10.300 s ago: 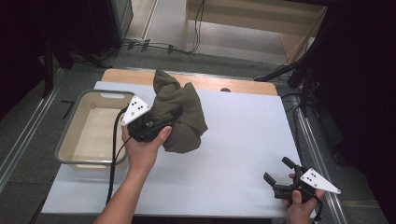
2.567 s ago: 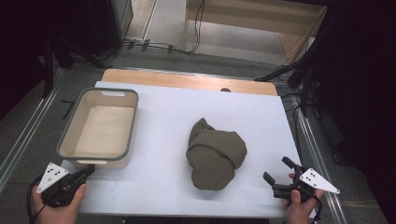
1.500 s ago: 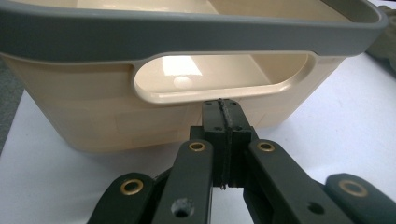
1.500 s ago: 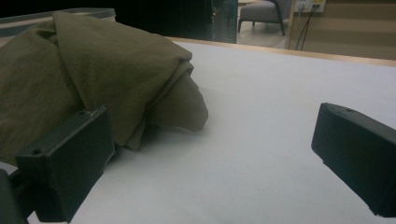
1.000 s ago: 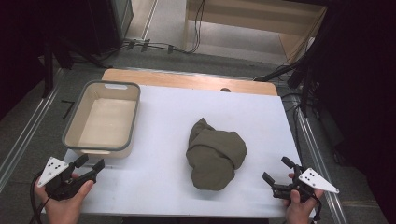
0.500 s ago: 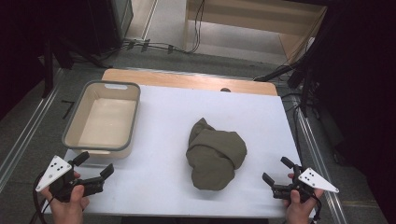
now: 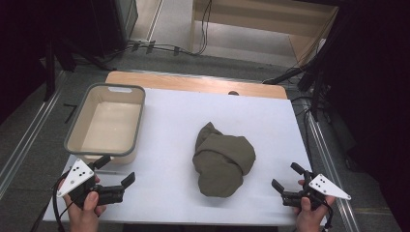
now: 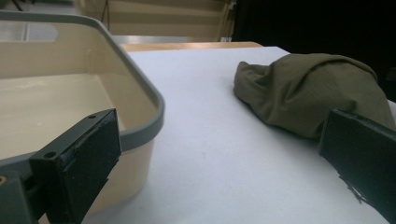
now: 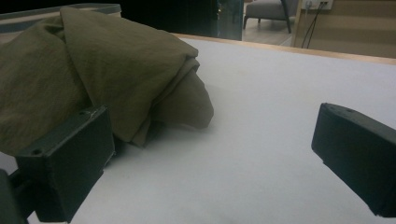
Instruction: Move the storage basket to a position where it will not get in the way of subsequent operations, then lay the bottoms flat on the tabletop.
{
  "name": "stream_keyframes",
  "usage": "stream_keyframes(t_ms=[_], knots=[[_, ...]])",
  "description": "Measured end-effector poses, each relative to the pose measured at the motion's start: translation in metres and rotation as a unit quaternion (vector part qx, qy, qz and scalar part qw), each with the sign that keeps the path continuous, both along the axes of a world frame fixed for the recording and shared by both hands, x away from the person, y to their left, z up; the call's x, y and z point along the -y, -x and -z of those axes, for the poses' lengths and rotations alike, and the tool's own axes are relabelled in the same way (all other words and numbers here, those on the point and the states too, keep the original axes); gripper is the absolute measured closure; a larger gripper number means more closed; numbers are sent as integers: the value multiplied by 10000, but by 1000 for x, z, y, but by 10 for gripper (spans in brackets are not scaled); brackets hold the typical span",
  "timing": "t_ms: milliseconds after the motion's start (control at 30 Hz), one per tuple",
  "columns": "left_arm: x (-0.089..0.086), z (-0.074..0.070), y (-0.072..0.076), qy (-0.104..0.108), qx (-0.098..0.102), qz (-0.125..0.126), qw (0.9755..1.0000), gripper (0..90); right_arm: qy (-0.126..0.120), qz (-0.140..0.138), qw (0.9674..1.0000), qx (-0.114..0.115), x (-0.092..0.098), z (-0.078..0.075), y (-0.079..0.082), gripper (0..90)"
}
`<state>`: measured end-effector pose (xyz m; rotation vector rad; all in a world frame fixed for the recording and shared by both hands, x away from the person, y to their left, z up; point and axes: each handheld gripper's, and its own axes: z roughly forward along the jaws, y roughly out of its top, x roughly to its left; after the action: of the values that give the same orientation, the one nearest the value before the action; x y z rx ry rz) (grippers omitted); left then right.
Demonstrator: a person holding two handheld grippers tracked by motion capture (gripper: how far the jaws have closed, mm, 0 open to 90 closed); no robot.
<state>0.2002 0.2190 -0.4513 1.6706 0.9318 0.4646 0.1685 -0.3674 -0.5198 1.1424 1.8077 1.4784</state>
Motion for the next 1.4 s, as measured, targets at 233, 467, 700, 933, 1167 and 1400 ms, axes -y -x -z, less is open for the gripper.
stream_keyframes(t_ms=[233,467,700,933,1167,1400], knots=[[16,-3,-2,-110,-55,172,9998,0,-26,-28,10000,-23,1,0,-1,0],[32,-8,-4,-77,0,391,9992,0,16,-25,10000,-44,0,0,-1,0],[53,-11,-10,-128,8,605,9981,0,-164,-44,9998,-36,4,-4,-1,0],[74,-14,-17,-81,58,800,9967,0,-190,-136,9997,37,-6,-15,-4,0],[91,-13,-27,-34,48,953,9954,0,-215,-166,9996,77,-20,-26,-7,0],[107,-18,-48,-66,57,1105,9938,0,-294,-419,9987,-26,-36,-36,-15,0]])
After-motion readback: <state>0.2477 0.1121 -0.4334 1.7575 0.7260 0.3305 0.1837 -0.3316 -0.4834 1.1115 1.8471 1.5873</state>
